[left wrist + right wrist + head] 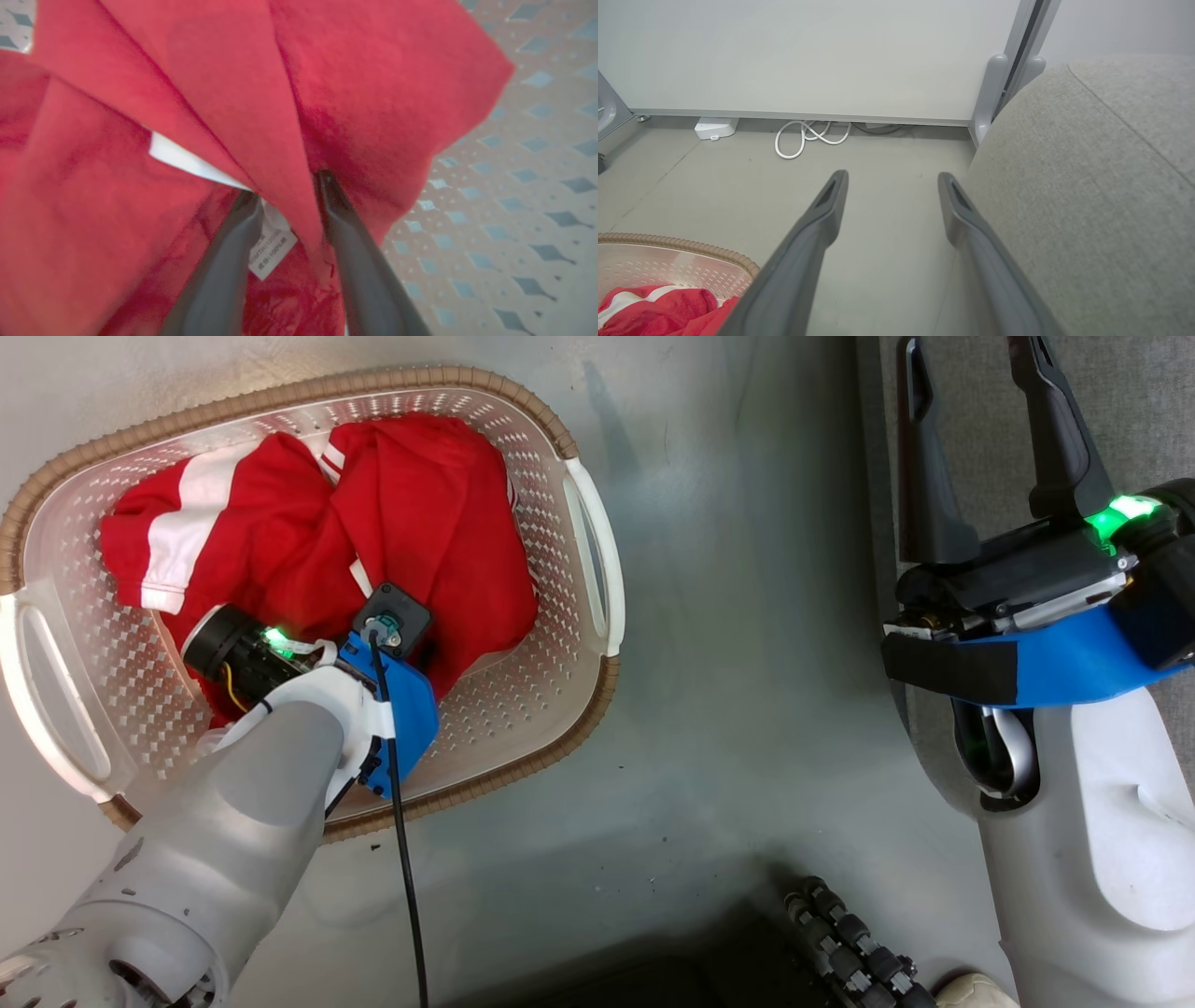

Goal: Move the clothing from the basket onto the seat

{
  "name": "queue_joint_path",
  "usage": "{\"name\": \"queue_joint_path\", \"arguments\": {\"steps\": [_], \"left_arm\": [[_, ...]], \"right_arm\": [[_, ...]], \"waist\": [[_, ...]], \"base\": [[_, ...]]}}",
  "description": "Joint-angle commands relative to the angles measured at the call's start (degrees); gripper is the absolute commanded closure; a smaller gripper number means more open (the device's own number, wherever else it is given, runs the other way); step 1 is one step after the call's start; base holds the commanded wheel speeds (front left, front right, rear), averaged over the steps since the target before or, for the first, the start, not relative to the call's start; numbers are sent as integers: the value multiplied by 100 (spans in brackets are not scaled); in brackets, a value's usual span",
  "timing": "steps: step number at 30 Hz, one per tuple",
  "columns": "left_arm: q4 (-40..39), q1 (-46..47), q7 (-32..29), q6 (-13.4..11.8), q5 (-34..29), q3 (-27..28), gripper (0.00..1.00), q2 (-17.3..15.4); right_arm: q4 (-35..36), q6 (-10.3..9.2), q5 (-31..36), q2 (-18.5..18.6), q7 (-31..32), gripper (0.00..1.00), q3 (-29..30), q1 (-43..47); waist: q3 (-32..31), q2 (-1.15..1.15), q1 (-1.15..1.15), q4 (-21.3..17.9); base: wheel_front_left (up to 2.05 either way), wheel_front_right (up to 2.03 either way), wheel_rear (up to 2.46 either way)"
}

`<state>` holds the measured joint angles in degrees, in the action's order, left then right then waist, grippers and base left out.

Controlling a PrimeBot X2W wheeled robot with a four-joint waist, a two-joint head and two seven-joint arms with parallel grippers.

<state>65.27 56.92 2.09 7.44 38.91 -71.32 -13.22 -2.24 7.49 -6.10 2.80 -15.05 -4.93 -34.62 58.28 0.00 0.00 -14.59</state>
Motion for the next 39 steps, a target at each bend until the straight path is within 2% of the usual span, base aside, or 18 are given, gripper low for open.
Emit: {"name": "queue_joint_path", "arguments": {"steps": [1,11,19,28,39], "left_arm": [[-7,136,2,6,24,-20,100,-21],[-177,56,16,5,154,-193,100,82],[-580,-115,272,5,154,-217,100,213],[-1097,-427,730,5,-12,-220,100,430],[-1263,-725,1287,5,314,-221,100,595]], "right_arm": [[20,1,-19,16,-20,0,3,-72],[-49,1,-31,15,-20,0,63,19],[-145,1,15,16,-20,0,89,93],[-338,1,137,18,-20,0,137,296],[-570,1,264,18,-20,0,288,766]], "waist": [[-8,0,0,1],[-208,0,0,52],[-601,0,0,211],[-1427,0,0,505],[-2598,0,0,854]], "base": [[0,0,0],[0,0,0],[0,0,0],[0,0,0],[0,0,0]]}}
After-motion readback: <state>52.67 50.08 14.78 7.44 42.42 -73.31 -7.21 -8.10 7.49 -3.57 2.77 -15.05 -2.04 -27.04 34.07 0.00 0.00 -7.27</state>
